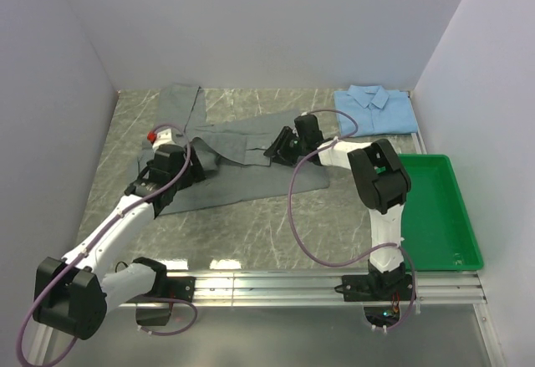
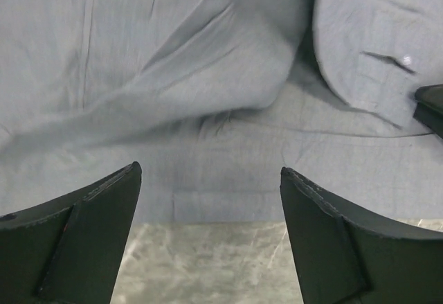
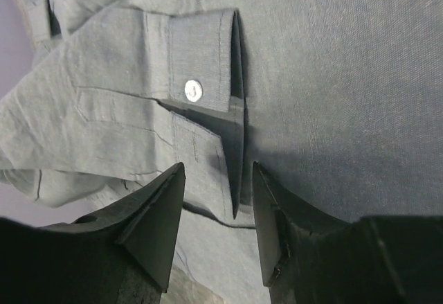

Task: Fold and stack the long sleeve shirts
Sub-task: Fold the shirt

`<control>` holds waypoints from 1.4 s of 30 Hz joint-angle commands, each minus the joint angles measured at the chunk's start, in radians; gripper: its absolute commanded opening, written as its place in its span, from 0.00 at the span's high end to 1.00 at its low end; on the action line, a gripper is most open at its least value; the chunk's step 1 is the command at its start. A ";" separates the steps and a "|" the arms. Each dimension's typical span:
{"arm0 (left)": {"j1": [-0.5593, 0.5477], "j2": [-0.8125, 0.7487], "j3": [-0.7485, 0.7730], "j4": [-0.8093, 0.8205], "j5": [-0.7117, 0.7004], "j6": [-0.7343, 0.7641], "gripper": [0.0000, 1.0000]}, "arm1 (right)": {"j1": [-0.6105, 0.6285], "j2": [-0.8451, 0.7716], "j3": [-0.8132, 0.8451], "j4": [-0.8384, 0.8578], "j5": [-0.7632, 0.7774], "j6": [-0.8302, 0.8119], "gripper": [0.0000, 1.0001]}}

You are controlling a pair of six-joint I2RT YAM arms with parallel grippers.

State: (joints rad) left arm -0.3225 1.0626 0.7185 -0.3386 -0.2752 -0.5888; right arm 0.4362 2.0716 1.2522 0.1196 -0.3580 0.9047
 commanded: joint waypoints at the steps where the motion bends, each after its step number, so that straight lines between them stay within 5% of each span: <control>1: 0.016 -0.023 -0.053 0.003 -0.016 -0.167 0.14 | 0.010 0.019 0.049 0.037 -0.035 0.002 0.50; 10: 0.236 -0.032 -0.174 0.064 0.117 -0.330 0.16 | 0.010 0.059 0.058 0.109 -0.125 0.000 0.59; 16: 0.290 0.016 -0.217 0.096 0.126 -0.394 0.18 | 0.010 0.081 0.079 0.097 -0.131 -0.013 0.67; 24: 0.393 0.053 -0.269 0.104 0.179 -0.462 0.19 | 0.010 0.027 0.096 0.075 -0.130 -0.064 1.00; 42: 0.500 0.025 -0.387 0.118 0.277 -0.631 0.20 | 0.010 -0.289 0.171 -0.099 -0.162 -0.343 1.00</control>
State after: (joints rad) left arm 0.1711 1.0744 0.3710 -0.1207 -0.0147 -1.1843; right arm 0.4393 1.8492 1.3846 0.0753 -0.5041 0.6456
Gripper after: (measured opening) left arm 0.799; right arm 0.008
